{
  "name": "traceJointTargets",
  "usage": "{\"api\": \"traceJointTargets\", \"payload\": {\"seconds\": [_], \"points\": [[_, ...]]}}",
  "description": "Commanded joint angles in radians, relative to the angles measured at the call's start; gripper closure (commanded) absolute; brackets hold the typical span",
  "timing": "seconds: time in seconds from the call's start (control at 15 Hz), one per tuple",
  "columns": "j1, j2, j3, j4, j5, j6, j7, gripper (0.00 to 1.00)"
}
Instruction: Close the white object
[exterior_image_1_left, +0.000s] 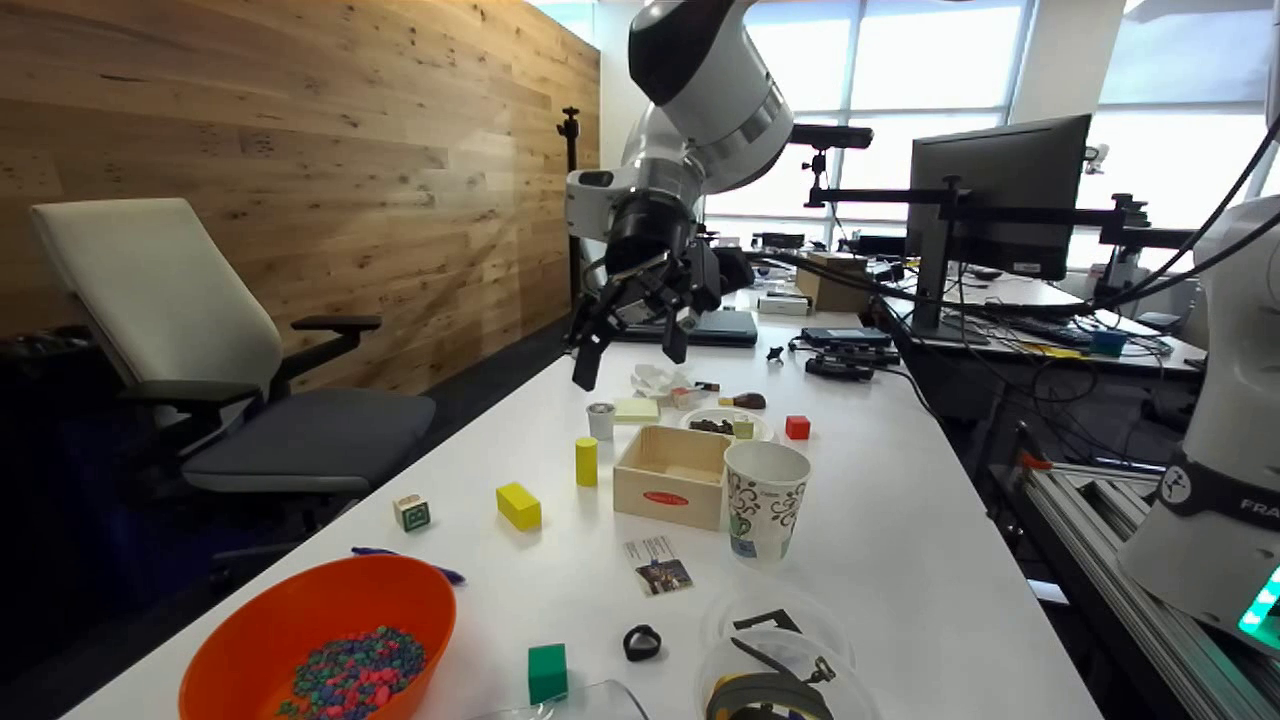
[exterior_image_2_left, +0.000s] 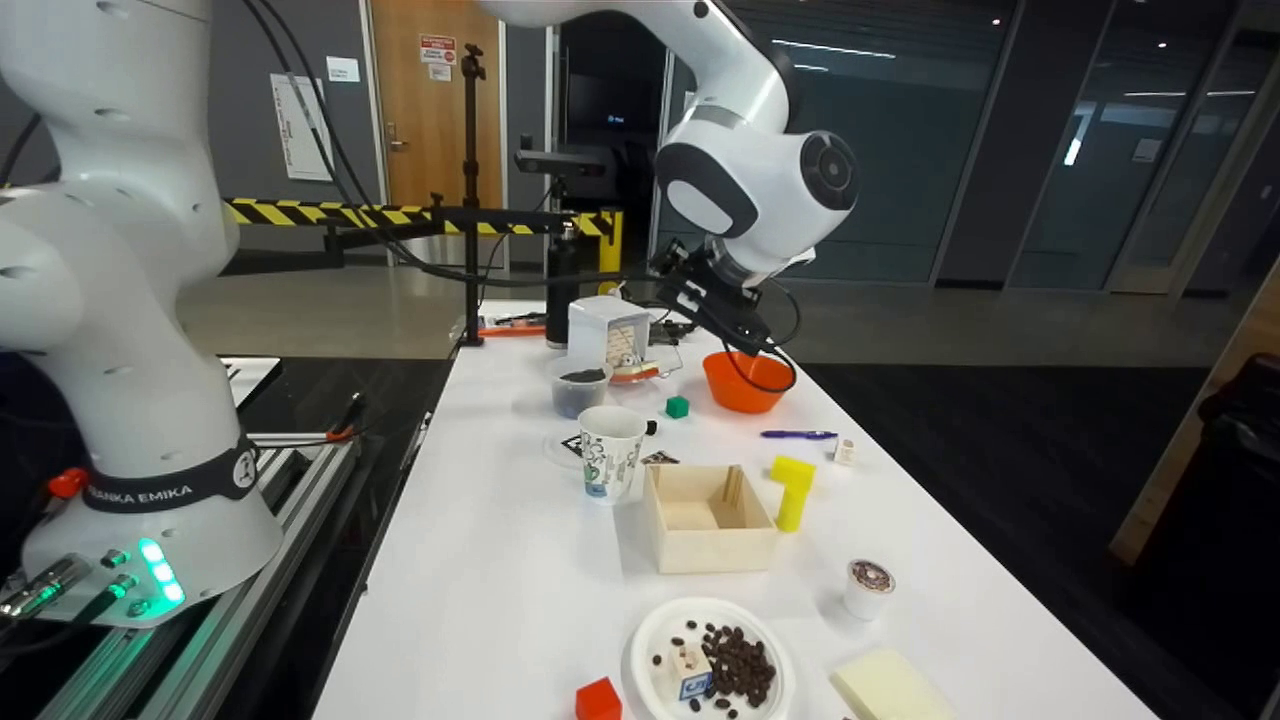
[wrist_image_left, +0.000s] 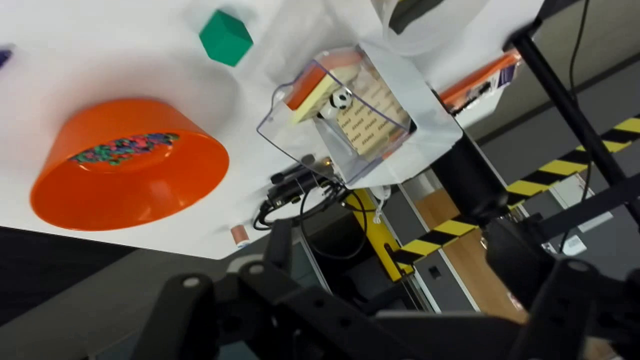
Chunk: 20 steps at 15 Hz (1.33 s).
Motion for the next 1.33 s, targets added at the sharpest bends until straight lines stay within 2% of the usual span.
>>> {"api": "traceJointTargets", "payload": {"seconds": [0.0, 0.07, 0.13, 0.33, 0.47, 0.8, 1.0, 1.27], "points": [[-0.014, 0.114, 0.048, 0.096, 0.167, -0.072, 0.008, 0.00], [-0.011, 0.132, 0.056, 0.109, 0.193, -0.083, 0.000, 0.00], [0.000, 0.075, 0.036, 0.051, 0.127, -0.040, 0.001, 0.00], [0.004, 0.120, 0.049, 0.083, 0.163, -0.053, 0.001, 0.00], [0.028, 0.113, 0.032, 0.077, 0.149, 0.059, 0.101, 0.00], [0.065, 0.136, 0.038, 0.073, 0.126, 0.270, 0.271, 0.00], [0.089, 0.162, 0.048, 0.077, 0.086, 0.331, 0.342, 0.00], [0.107, 0.216, 0.062, 0.099, -0.014, 0.329, 0.438, 0.00]]}}
